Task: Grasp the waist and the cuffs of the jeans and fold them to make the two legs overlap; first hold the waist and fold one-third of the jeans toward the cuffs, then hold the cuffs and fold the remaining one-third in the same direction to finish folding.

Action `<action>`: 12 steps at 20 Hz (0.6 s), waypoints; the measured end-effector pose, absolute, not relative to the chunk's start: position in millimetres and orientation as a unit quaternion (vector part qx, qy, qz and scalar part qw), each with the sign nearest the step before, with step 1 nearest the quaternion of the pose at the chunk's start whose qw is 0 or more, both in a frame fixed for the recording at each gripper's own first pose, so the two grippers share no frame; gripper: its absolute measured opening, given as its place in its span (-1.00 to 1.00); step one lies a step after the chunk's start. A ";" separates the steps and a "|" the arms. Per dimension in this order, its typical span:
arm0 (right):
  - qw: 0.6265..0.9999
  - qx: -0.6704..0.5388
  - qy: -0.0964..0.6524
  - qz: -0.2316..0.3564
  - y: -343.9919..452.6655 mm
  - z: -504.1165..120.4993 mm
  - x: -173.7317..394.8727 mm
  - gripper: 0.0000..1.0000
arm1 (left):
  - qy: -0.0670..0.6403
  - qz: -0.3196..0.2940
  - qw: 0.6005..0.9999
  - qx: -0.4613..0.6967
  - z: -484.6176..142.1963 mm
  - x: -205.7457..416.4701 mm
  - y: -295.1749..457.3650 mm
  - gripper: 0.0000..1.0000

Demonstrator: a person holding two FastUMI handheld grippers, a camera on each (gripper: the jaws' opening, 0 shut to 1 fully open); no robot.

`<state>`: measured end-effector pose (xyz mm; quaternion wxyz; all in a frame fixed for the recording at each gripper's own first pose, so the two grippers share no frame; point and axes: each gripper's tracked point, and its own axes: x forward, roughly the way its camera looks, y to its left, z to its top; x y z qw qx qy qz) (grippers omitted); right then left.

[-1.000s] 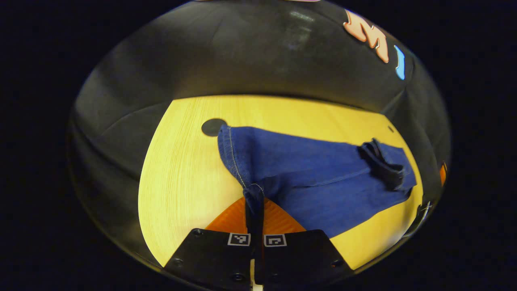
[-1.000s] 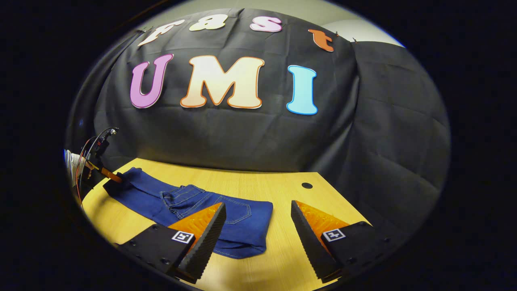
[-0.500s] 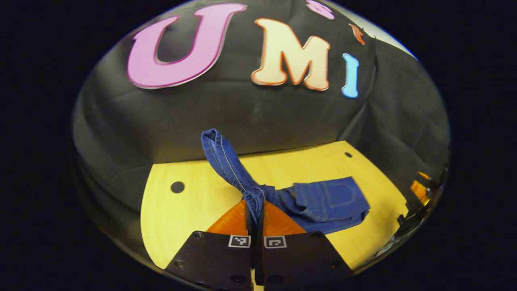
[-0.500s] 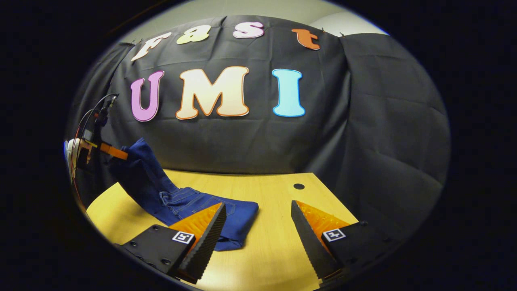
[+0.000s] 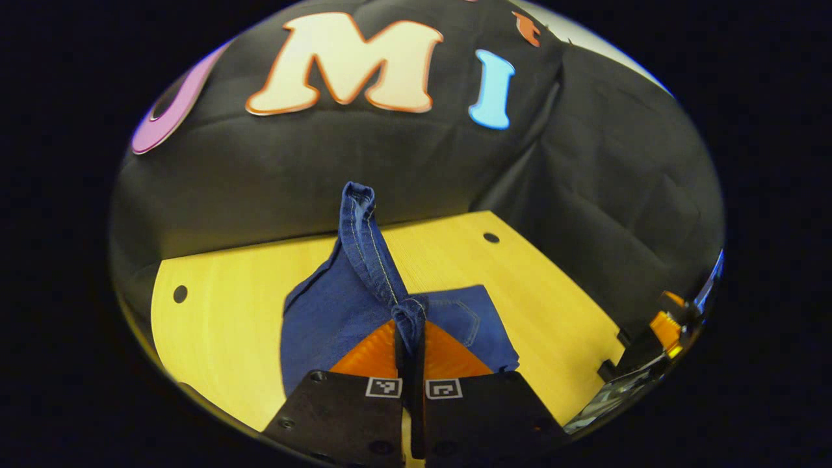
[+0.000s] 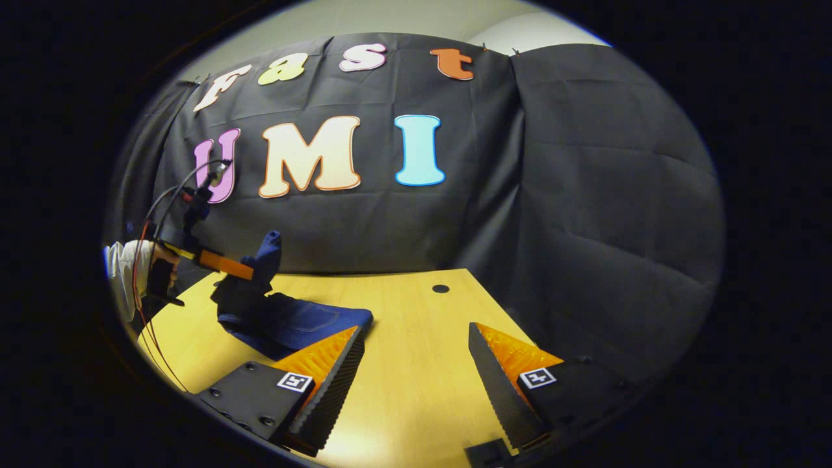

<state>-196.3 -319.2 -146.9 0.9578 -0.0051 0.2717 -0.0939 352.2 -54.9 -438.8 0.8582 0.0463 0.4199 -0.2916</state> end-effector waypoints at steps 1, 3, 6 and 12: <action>0.958 -0.001 0.271 -0.096 -326.5 -145.3 -200.2 0.98 | 0.428 -0.289 0.854 0.065 -453.3 345.3 -61.8 -1.00; 0.958 0.008 0.270 -0.092 -337.7 -145.8 -204.5 0.98 | 0.432 -0.275 0.855 0.084 -478.2 334.8 -71.3 -1.00; 0.961 0.007 0.268 -0.063 -342.6 -144.2 -203.5 0.98 | 0.408 -0.260 0.874 0.043 -469.6 319.9 -91.7 -0.40; 0.980 0.011 0.193 0.035 -270.5 -82.6 -176.8 0.96 | 0.242 -0.247 0.937 0.053 -330.2 291.9 -77.5 0.68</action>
